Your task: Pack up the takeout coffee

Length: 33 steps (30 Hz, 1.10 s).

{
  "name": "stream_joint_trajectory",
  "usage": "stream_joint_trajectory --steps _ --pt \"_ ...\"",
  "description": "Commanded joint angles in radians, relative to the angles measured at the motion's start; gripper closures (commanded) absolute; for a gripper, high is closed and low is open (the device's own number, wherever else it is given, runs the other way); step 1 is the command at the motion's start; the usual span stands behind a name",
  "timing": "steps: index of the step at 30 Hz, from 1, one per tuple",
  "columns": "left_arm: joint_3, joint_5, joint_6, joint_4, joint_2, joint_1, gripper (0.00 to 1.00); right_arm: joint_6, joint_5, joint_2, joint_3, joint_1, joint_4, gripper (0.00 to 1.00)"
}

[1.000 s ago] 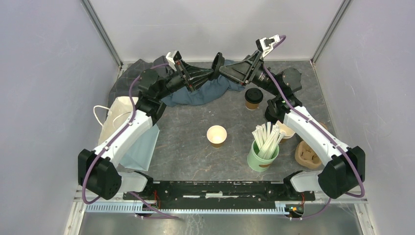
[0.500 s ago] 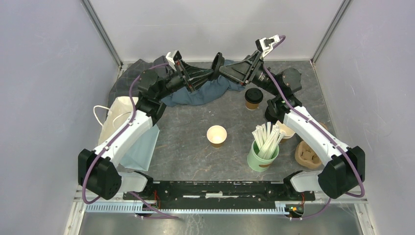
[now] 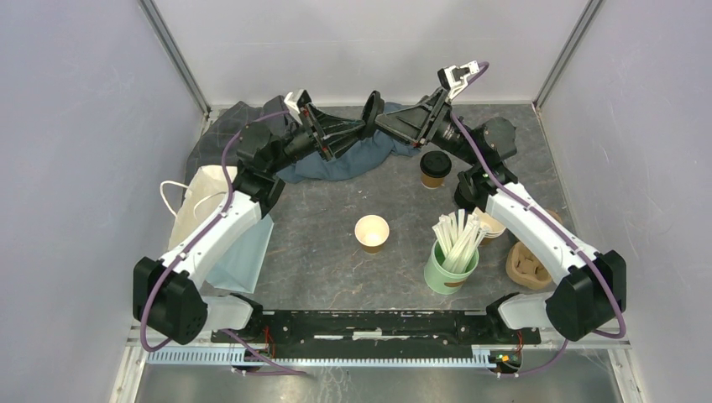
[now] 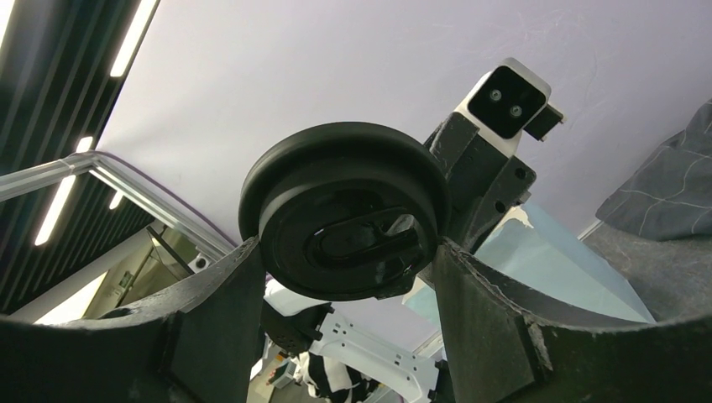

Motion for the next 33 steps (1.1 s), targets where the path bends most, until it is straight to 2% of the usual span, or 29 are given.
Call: stream_joint_trajectory --steps 1,8,11,13,15,19,23,25,28,33 --pt "-0.029 0.002 0.012 -0.032 -0.034 0.001 0.62 0.016 0.028 -0.026 -0.012 0.005 0.101 0.37" --pt "-0.127 -0.004 0.049 -0.059 -0.097 0.037 0.31 -0.011 0.018 -0.054 -0.074 0.005 0.075 0.38" --pt "-0.139 0.013 0.139 -0.187 -0.145 0.089 0.22 -0.072 0.000 -0.085 -0.121 0.004 -0.006 0.38" --pt "-0.117 0.039 0.264 -0.321 -0.164 0.127 0.19 -0.158 -0.008 -0.113 -0.151 0.000 -0.117 0.38" --pt "-0.066 0.041 0.416 -0.528 -0.169 0.159 0.18 -0.307 -0.005 -0.139 -0.151 -0.003 -0.317 0.38" --pt "0.074 -0.015 0.707 -0.897 -0.126 0.191 0.17 -0.769 0.154 -0.134 -0.001 0.007 -0.963 0.37" --pt "0.192 -0.076 0.892 -1.067 -0.054 0.194 0.19 -1.090 0.386 -0.053 0.175 0.052 -1.402 0.38" --pt "0.247 -0.111 0.959 -1.127 -0.016 0.195 0.20 -1.178 0.537 0.005 0.273 0.114 -1.571 0.38" --pt "0.318 -0.162 1.050 -1.184 0.032 0.195 0.20 -1.225 0.711 0.097 0.402 0.207 -1.756 0.38" --pt "0.390 -0.243 1.187 -1.234 0.074 0.195 0.20 -1.227 0.848 0.263 0.595 0.312 -1.967 0.40"
